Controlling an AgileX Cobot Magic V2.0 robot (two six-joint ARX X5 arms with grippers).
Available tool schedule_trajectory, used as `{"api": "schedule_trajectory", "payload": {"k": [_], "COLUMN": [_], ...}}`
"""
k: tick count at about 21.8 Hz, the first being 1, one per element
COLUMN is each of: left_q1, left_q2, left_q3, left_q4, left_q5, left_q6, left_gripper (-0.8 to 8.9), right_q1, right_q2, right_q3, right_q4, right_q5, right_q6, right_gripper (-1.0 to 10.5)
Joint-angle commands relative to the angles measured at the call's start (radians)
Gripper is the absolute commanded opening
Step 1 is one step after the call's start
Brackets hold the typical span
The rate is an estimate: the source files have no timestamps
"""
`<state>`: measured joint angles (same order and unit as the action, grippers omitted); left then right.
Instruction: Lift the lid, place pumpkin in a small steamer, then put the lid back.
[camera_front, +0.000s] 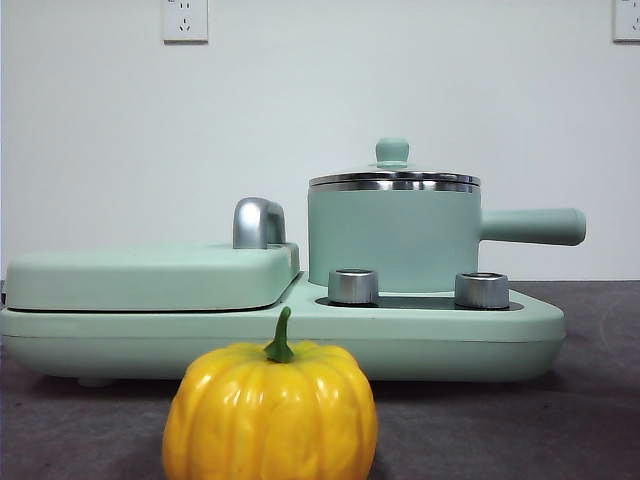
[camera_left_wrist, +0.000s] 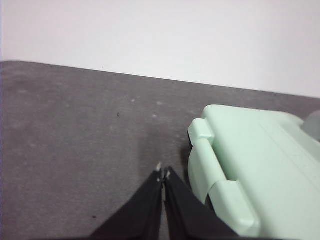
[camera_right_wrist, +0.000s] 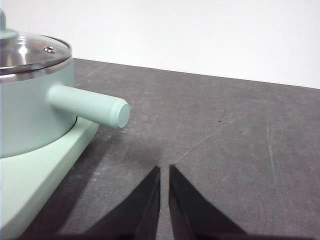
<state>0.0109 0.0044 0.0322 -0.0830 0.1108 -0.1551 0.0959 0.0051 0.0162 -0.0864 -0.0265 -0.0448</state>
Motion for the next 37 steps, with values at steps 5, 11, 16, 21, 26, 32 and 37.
{"api": "schedule_trajectory", "payload": {"k": [5,11,16,21,26,32,37], "left_q1": [0.002,0.002,0.002,0.002,0.002,0.002,0.002], "left_q2": [-0.001,-0.001,-0.001,-0.001,0.002,0.029,0.079], "left_q3": [-0.019,-0.019,-0.018,0.018,0.099,0.246,0.368], "left_q4": [0.009,0.025,0.106,0.132,0.076,-0.097,-0.192], "left_q5": [0.002,0.003,0.003,0.012,0.032,0.032,0.032], "left_q6": [-0.233,-0.455,-0.487,-0.448,-0.364,-0.316,-0.248], "left_gripper": [0.07,0.07,0.07,0.07,0.08,0.09,0.09], "right_q1": [0.000,0.000,0.000,0.000,0.000,0.000,0.000], "right_q2": [-0.002,-0.002,-0.002,-0.002,-0.001,0.011,0.058], "right_q3": [-0.004,-0.004,0.002,0.032,0.106,0.243,0.361], "right_q4": [0.012,0.029,0.057,0.056,0.045,-0.085,-0.205], "right_q5": [0.001,0.005,0.019,0.006,0.001,0.000,-0.001], "right_q6": [0.060,0.322,0.492,0.470,0.447,0.422,0.382], "right_gripper": [0.3,0.3,0.1,0.1,0.1,0.1,0.1]}}
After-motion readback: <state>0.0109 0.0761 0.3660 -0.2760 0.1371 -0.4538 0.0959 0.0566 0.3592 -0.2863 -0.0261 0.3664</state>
